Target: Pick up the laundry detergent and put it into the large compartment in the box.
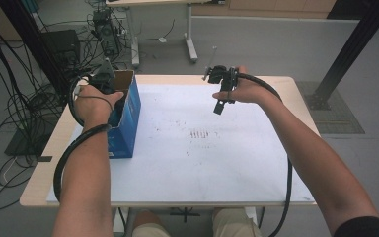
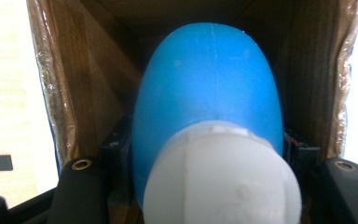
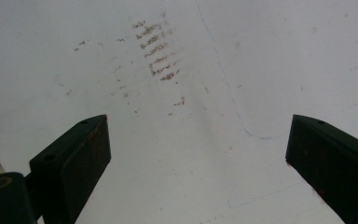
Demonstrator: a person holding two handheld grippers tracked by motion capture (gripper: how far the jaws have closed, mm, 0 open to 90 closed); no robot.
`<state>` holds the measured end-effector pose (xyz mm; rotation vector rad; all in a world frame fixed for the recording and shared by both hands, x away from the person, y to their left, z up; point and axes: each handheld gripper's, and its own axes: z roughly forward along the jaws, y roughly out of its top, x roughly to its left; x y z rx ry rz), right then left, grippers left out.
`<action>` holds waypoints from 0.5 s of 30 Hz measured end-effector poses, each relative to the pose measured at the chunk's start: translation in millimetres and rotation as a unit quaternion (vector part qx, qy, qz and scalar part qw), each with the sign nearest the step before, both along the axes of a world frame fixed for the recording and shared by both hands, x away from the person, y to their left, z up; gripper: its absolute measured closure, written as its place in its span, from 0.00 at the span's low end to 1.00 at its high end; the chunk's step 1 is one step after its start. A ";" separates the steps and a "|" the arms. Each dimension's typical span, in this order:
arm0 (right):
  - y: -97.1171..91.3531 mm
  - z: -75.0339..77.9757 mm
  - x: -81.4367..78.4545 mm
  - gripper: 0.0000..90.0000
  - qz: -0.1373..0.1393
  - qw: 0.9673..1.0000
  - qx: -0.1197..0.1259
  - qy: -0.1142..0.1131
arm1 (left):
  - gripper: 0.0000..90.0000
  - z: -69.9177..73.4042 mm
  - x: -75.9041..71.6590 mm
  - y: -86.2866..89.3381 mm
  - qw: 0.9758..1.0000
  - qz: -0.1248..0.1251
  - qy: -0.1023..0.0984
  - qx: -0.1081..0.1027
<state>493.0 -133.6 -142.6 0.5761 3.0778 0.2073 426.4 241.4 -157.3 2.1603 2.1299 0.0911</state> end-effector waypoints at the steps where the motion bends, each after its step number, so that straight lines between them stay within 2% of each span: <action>1: -0.3 0.0 0.1 0.07 0.000 1.000 0.000 0.000 | 0.42 0.1 0.2 0.1 1.000 0.000 0.001 0.000; 15: 1.1 -1.1 0.8 0.07 0.002 1.000 -0.002 0.001 | 0.42 0.5 1.7 1.3 1.000 0.000 0.004 -0.002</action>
